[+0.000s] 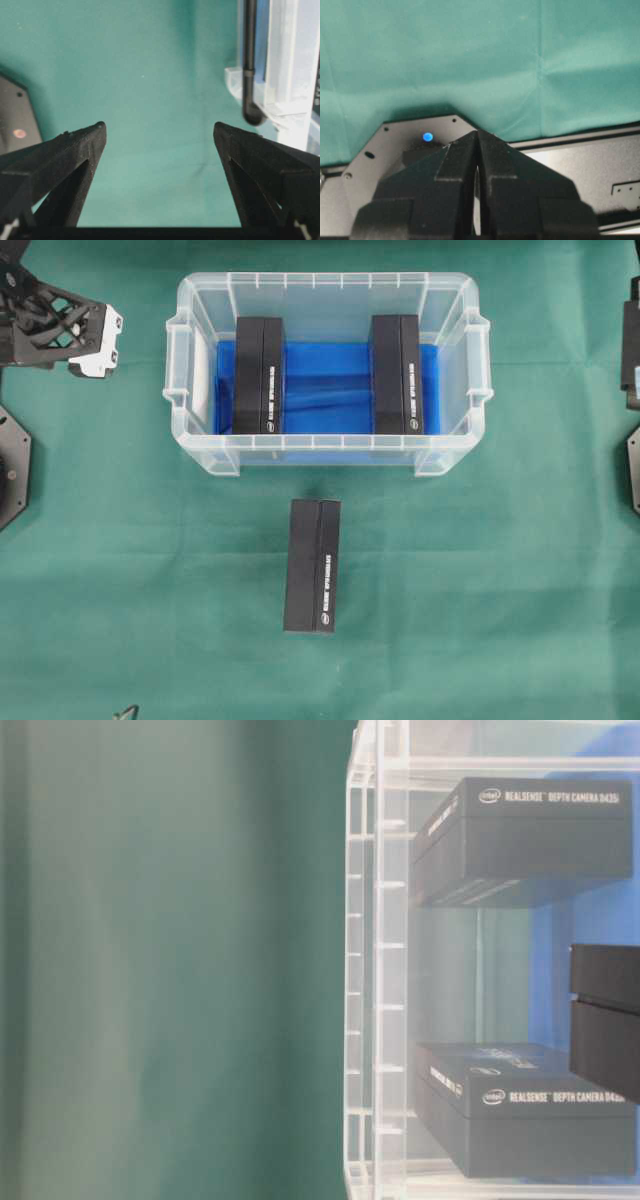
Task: Take the box out of the case with the left arm.
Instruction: 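Move the open left gripper over the left black box in the case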
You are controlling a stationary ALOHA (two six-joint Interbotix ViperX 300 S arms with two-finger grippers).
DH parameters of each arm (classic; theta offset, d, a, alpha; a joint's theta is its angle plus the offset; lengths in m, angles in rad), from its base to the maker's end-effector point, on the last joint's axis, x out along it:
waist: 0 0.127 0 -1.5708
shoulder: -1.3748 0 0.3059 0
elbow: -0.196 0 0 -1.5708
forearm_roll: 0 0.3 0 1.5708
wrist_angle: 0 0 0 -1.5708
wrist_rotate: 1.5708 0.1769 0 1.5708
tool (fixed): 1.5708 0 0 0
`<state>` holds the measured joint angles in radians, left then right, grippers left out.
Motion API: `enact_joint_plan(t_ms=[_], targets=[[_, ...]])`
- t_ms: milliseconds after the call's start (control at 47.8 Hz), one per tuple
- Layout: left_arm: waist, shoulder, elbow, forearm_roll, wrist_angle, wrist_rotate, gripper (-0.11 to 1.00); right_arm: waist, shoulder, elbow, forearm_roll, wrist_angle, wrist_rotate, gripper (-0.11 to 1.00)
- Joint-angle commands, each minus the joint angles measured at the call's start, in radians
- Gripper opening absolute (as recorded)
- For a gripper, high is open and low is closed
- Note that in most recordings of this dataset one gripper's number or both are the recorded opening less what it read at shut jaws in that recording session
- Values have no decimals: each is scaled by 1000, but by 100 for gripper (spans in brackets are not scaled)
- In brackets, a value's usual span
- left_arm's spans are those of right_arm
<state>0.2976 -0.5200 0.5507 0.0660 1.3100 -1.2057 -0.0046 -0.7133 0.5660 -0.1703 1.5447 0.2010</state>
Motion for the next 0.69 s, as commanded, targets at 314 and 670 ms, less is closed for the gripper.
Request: enact_joint_plan(t_ms=[314,670], targets=[[-35,158,-169,-12,-49,-11,87,-2,-2,-3,-2,-5,-2,0],[-86,426,-479,-9,-46,-12,87,-2,-2,11,-2,-6,-2,0]])
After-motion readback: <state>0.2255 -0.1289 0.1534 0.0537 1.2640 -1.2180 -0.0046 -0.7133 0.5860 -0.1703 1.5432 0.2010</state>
